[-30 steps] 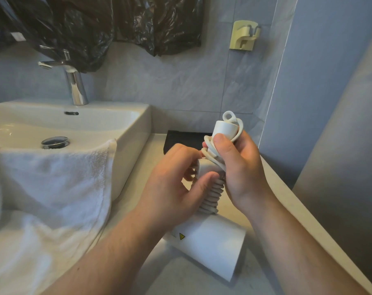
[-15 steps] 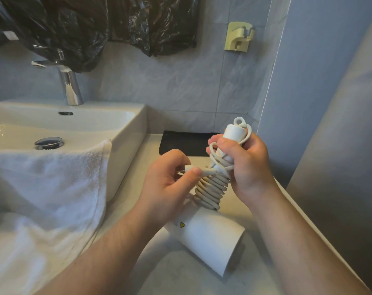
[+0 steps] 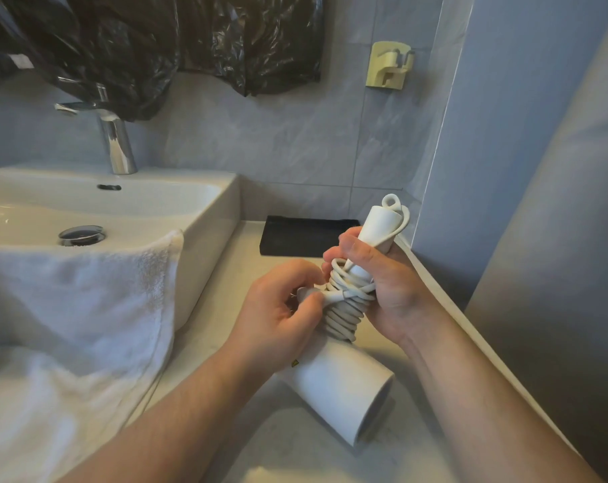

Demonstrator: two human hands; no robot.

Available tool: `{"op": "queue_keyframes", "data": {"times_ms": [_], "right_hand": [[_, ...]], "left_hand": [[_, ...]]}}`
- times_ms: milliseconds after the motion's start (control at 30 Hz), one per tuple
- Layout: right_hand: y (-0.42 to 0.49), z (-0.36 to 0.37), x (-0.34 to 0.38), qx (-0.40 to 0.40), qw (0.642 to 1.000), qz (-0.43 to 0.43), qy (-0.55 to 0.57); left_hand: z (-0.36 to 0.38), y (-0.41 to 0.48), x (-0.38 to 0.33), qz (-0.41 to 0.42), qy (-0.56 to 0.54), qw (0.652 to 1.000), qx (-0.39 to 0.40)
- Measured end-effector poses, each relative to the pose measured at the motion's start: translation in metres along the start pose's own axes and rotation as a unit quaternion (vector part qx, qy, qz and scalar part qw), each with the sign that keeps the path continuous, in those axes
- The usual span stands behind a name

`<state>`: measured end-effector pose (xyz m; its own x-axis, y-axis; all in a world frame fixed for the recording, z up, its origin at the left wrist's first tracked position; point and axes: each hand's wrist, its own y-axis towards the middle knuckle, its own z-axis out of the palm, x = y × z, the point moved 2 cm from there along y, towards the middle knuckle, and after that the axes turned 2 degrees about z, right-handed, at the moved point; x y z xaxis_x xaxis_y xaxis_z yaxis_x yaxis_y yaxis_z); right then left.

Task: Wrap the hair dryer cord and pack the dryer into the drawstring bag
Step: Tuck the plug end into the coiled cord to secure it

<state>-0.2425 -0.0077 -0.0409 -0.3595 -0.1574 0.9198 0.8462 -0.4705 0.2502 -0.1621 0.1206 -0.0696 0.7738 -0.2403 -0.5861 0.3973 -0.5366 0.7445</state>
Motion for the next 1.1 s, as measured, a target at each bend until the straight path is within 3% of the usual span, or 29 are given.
{"op": "queue_keyframes", "data": {"times_ms": [100,267,567,733,933,1100], "right_hand": [[0.001,-0.004,-0.003,0.019,1.0,0.02,0.008],[0.002,-0.006,-0.002,0.044,0.999,0.026,-0.004],[0.007,-0.02,-0.005,0.02,0.999,0.04,0.004],[0.008,-0.022,-0.012,0.004,0.996,0.061,0.06],[0.006,-0.011,-0.006,-0.016,0.996,0.069,-0.058],[0.01,-0.01,-0.011,-0.047,0.985,0.027,-0.166]], "left_hand": [[0.001,0.002,0.003,0.043,0.047,0.998,0.016],[0.003,0.003,0.003,0.04,0.055,0.997,0.027],[0.0,0.005,0.016,-0.1,-0.105,0.989,0.037],[0.002,0.003,0.015,-0.125,-0.114,0.984,0.049],[0.002,-0.003,0.021,-0.136,-0.062,0.989,0.001],[0.002,-0.002,0.022,-0.112,-0.016,0.993,-0.016]]}}
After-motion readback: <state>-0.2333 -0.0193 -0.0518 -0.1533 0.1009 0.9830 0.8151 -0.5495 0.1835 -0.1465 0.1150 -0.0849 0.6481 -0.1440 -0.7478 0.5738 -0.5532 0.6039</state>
